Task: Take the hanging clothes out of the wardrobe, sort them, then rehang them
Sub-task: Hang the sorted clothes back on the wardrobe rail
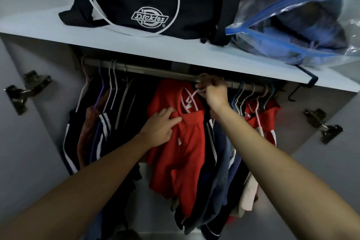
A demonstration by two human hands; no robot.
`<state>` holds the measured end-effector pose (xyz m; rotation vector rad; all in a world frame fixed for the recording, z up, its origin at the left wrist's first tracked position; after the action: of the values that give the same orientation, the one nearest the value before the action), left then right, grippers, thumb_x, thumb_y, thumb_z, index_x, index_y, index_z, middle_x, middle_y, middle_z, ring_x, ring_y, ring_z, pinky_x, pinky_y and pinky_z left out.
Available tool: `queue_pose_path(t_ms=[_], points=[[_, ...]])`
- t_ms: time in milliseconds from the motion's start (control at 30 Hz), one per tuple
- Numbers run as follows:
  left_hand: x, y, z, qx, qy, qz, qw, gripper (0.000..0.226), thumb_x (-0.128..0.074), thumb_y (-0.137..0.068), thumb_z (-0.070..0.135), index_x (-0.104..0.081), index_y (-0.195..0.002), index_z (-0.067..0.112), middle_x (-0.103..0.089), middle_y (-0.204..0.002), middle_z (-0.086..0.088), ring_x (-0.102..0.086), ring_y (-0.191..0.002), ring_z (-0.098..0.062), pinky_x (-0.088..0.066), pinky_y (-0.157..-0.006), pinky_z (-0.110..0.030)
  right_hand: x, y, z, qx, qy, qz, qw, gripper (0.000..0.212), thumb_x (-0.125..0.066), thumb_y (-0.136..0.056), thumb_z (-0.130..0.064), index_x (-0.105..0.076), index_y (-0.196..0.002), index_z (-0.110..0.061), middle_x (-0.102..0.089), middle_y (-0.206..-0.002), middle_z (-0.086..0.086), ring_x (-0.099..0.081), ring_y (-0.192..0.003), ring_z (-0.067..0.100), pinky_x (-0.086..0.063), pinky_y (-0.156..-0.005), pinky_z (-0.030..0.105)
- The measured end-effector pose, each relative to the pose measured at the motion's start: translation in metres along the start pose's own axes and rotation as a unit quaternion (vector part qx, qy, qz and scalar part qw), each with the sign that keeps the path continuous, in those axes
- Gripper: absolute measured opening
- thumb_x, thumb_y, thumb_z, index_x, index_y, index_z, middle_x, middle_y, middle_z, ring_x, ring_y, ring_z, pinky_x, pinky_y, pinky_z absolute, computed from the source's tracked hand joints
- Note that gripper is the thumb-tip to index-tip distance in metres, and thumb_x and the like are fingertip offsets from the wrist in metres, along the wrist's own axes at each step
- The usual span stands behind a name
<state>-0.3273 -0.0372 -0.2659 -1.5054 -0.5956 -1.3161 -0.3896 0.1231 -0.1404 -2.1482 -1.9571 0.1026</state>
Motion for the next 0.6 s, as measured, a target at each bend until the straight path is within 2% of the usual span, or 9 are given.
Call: queue_pose_path(t_ms=[67,200,267,333,400,467,600], points=[[-0.007,-0.013,-0.006,0.003,-0.003,0.005,1.0,0.054,-0.059,-0.087,0.016,-0.055,-0.14,0.025,-0.045,-0.146,-0.012,-0.049,-0.127,-0.03,-0.051,-0.097,-0.049,-0.003,-0.014,0.004,0.02,0.018,0.007,1.0,0.025,-0.049,-0.097,0.005,-0.068,-0.084,-0.005,-0.073,-0.069,-0.003,-0.071,-0.069,0.014,-0.059,-0.073,0.041],[-0.021,-0.034,-0.017,0.007,-0.007,0.003,1.0,0.056,-0.056,-0.089,0.017,-0.052,-0.143,0.028,-0.042,-0.148,-0.008,-0.047,-0.131,-0.028,-0.05,-0.099,-0.048,-0.005,-0.04,0.013,0.019,0.068,0.027,0.997,0.031,-0.045,-0.102,-0.005,-0.066,-0.083,-0.016,-0.07,-0.066,0.005,-0.068,-0.063,0.02,-0.056,-0.064,0.036],[-0.026,-0.043,-0.02,0.005,-0.01,-0.001,1.0,0.057,-0.056,-0.09,0.017,-0.051,-0.145,0.028,-0.041,-0.15,-0.009,-0.045,-0.134,-0.028,-0.049,-0.1,-0.047,-0.004,-0.053,0.016,0.041,0.134,0.024,0.99,0.019,-0.054,-0.092,-0.027,-0.068,-0.082,-0.02,-0.072,-0.07,0.009,-0.072,-0.071,0.032,-0.059,-0.068,0.051],[-0.03,-0.052,-0.02,-0.001,-0.014,-0.006,1.0,0.058,-0.056,-0.09,0.017,-0.05,-0.146,0.028,-0.04,-0.151,-0.009,-0.042,-0.136,-0.028,-0.047,-0.1,-0.046,-0.004,-0.062,0.015,0.084,0.236,0.031,0.968,0.034,-0.052,-0.08,-0.044,-0.071,-0.086,-0.017,-0.076,-0.081,0.013,-0.073,-0.083,0.039,-0.058,-0.077,0.057],[-0.035,-0.058,-0.018,-0.007,-0.014,-0.008,1.0,0.058,-0.056,-0.09,0.016,-0.05,-0.146,0.028,-0.04,-0.151,-0.009,-0.042,-0.137,-0.028,-0.047,-0.099,-0.045,-0.01,-0.05,-0.001,0.139,0.333,0.038,0.932,0.031,-0.05,-0.095,-0.033,-0.073,-0.099,-0.012,-0.076,-0.092,0.018,-0.07,-0.092,0.045,-0.055,-0.082,0.053],[-0.041,-0.063,-0.015,-0.01,-0.007,-0.01,1.0,0.058,-0.056,-0.089,0.016,-0.051,-0.145,0.028,-0.041,-0.15,-0.01,-0.043,-0.136,-0.029,-0.047,-0.098,-0.047,-0.012,-0.042,-0.007,0.182,0.39,0.062,0.9,0.028,-0.046,-0.106,-0.027,-0.071,-0.111,-0.014,-0.075,-0.098,0.019,-0.067,-0.098,0.046,-0.053,-0.079,0.047],[-0.049,-0.069,-0.009,-0.014,0.008,-0.012,1.0,0.057,-0.056,-0.088,0.014,-0.051,-0.143,0.027,-0.041,-0.15,-0.01,-0.043,-0.135,-0.029,-0.047,-0.096,-0.046,-0.007,-0.042,0.002,0.214,0.398,0.092,0.887,0.028,-0.041,-0.11,-0.029,-0.066,-0.118,-0.02,-0.069,-0.107,0.014,-0.064,-0.104,0.041,-0.047,-0.073,0.041]])
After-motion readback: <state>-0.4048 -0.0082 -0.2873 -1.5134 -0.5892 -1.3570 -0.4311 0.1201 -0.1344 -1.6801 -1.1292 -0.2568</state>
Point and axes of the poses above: each hand's wrist, its own y-axis away from the middle knuckle, its own x-axis out of the back of the hand, z = x × y, the point moved 7 cm from there along -y, towards the middle knuckle
